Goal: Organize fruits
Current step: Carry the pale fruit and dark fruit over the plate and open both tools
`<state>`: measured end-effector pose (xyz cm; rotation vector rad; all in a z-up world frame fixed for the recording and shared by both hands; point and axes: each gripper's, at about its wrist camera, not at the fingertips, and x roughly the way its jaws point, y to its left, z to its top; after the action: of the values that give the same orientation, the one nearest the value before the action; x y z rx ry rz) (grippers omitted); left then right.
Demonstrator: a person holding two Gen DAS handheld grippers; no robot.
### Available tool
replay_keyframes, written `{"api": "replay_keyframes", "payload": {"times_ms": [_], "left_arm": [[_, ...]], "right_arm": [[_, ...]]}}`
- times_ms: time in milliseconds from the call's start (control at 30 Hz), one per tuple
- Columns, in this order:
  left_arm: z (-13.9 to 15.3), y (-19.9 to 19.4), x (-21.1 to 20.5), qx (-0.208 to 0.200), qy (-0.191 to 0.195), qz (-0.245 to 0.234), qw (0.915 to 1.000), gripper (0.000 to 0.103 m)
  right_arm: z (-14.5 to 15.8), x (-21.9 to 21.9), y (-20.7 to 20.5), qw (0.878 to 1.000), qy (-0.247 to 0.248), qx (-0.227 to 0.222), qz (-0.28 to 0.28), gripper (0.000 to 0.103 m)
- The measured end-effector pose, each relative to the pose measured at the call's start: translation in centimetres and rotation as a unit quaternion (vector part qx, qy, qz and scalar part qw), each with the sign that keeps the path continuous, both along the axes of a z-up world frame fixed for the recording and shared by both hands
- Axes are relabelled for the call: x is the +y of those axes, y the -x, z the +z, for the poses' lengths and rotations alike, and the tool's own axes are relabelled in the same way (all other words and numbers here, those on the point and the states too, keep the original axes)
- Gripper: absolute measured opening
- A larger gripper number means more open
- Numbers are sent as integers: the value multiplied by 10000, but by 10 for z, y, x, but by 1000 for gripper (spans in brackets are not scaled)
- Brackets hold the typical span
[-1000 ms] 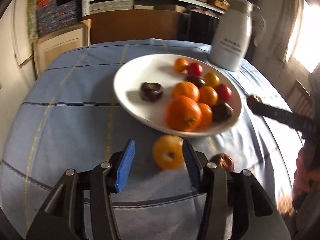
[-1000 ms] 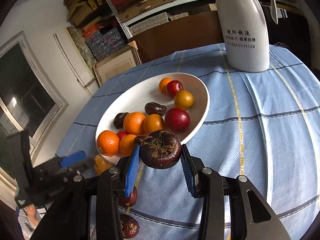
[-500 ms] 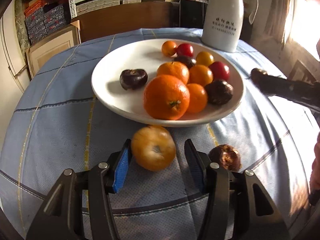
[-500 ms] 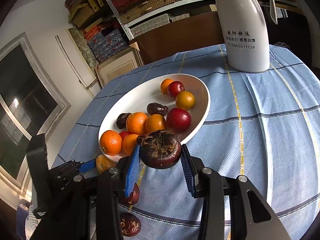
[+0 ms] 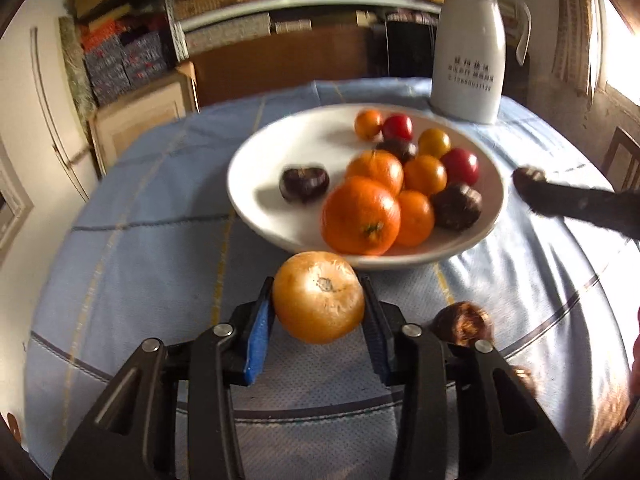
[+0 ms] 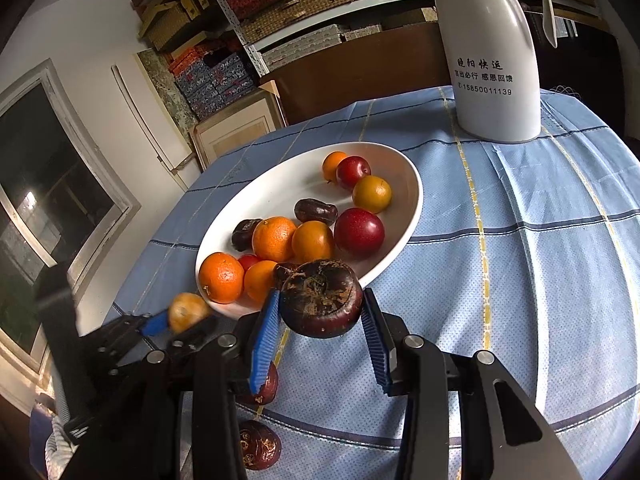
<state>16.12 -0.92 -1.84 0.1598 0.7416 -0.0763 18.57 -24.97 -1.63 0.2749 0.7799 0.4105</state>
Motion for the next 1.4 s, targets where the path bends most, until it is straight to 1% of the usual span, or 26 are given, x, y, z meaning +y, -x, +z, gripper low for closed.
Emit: {"api": "replay_keyframes", "payload": {"times_ms": [100,200,300,400,533,667,833,1000,1133,1233,1300,1333,1367,1400], "left_arm": [[17,13,-1,-387,-82,67,9992,40],[30,11,0,-652,-182,186,9975,40],[38,-3,4,-667,-87,238,9975,40],[44,-22,4,-708,-106,273,9971,40],[45,-47,3,-672,-111,287,9973,40],[39,-71,1,-587,-75,283,9979,40],[27,-87,-1,-487,-155,258,9984,40],[24,-107,-6,-473,-181,215,9985,40],[23,-126,-10,-457,-128,192,9987,40],[16,-137,-12,-338,-85,159,9993,41],[9,-141,-9,-258,-10,166,9995,41],[7,-142,-8,-232,4,159,9996,42],[7,-141,-7,-237,33,159,9996,42],[9,-139,-6,-288,36,192,9994,48]], "right_arm": [[1,1,2,10000,13,-42,0,41],[5,2,5,9999,33,-130,-3,41],[11,5,4,9996,95,-277,-44,41],[16,6,-3,9993,149,-337,-100,41],[18,12,-19,9988,312,-356,-138,41],[17,18,-39,9986,390,-337,-155,41],[16,26,-54,9982,474,-337,-121,41],[18,36,-66,9976,561,-391,-46,41],[21,44,-79,9969,647,-445,-27,41],[17,51,-91,9964,774,-342,110,42],[12,52,-94,9961,821,-307,85,44],[10,52,-95,9959,853,-288,83,50],[9,52,-96,9958,864,-274,77,51],[9,51,-95,9960,843,-291,46,51]]}}
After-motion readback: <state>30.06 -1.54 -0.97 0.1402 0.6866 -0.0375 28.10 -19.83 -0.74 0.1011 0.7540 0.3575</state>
